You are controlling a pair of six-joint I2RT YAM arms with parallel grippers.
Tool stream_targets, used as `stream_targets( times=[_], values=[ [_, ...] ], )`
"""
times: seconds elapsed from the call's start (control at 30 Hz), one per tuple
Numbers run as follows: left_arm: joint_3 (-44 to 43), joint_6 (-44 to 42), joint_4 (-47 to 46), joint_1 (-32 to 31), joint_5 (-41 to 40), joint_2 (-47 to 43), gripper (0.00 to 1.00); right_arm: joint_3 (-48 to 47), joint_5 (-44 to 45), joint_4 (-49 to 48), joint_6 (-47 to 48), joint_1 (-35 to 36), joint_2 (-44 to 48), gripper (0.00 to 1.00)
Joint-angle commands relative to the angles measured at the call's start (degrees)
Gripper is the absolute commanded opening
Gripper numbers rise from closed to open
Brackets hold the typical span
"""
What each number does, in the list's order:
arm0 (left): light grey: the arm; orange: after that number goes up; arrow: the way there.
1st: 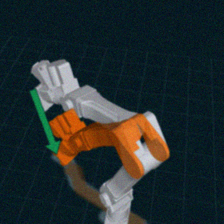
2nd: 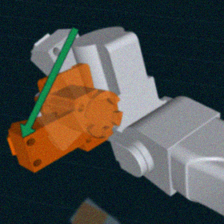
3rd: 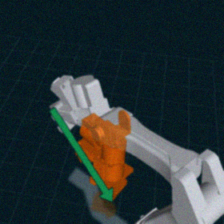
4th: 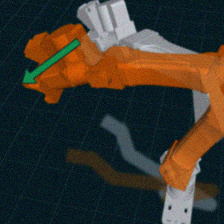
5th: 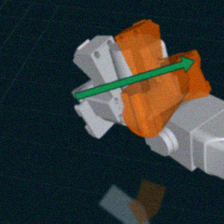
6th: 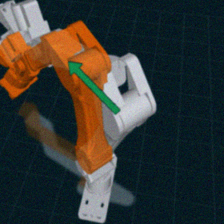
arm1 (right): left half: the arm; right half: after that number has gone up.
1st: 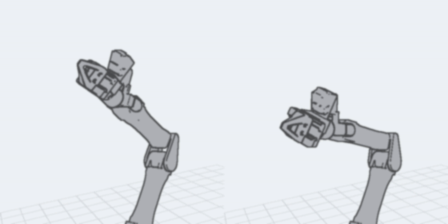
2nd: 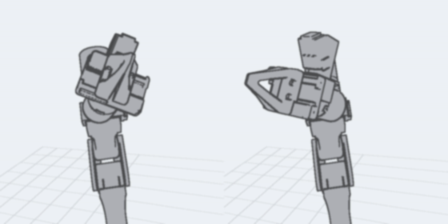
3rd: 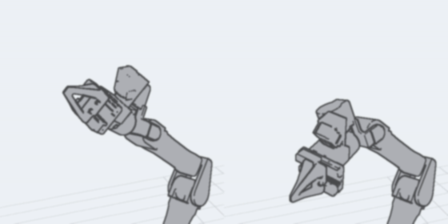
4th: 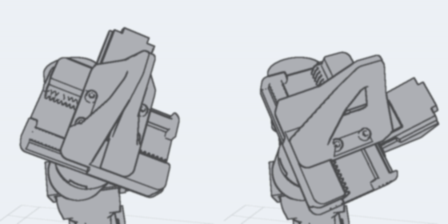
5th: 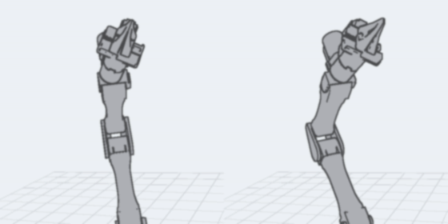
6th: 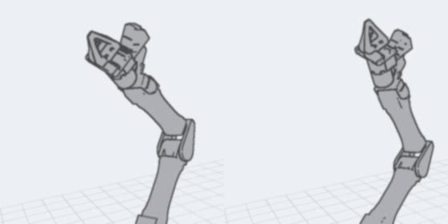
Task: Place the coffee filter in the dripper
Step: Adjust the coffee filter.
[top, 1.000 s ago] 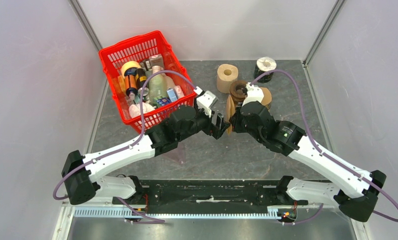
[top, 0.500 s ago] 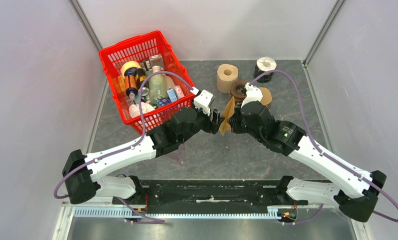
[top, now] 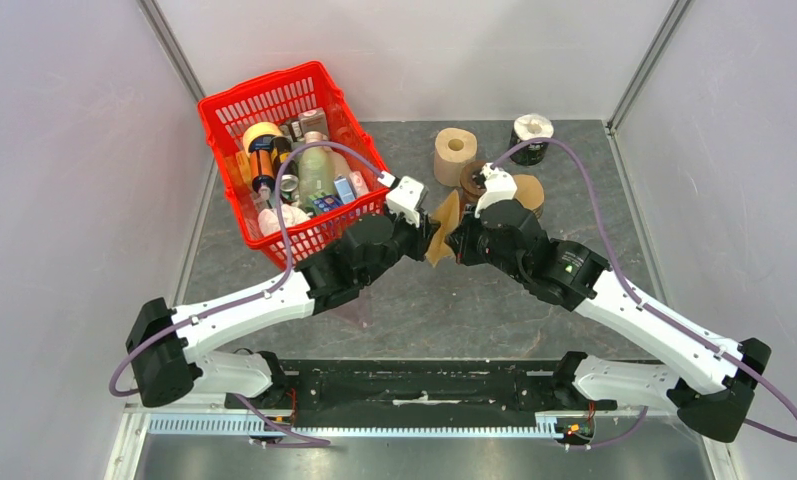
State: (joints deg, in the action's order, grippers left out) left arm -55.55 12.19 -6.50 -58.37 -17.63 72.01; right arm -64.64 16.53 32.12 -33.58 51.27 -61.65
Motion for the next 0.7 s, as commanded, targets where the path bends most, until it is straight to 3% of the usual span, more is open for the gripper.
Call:
stream_targets(
  times=[0.0, 0.1, 0.27, 0.57, 0.67],
  values=[
    [-2.02, 0.64, -2.64, -0.25, -3.83, 1.03, 0.18, -1.41, 3.63, -0.36, 0.52, 0.24, 0.26, 0.00],
    [-1.93, 0.91, -1.76, -0.20, -8.93, 1.05, 0.12, -1.54, 8.01, 2.62, -1.16, 0.24, 0.40, 0.00],
    [-2.02, 0.82, -0.34, -0.21, -14.87, 1.33, 0.09, -1.15, 10.70, 6.05, -3.62, 0.24, 0.79, 0.00],
    [-2.53, -1.60, 1.26, -0.34, -16.73, 1.83, 0.08, -1.77, 16.46, 10.91, -5.64, 0.24, 1.01, 0.00],
    [-2.88, -2.73, 1.65, -0.32, -13.33, 1.65, 0.09, -2.15, 16.66, 10.50, -4.58, 0.24, 0.46, 0.00]
  ],
)
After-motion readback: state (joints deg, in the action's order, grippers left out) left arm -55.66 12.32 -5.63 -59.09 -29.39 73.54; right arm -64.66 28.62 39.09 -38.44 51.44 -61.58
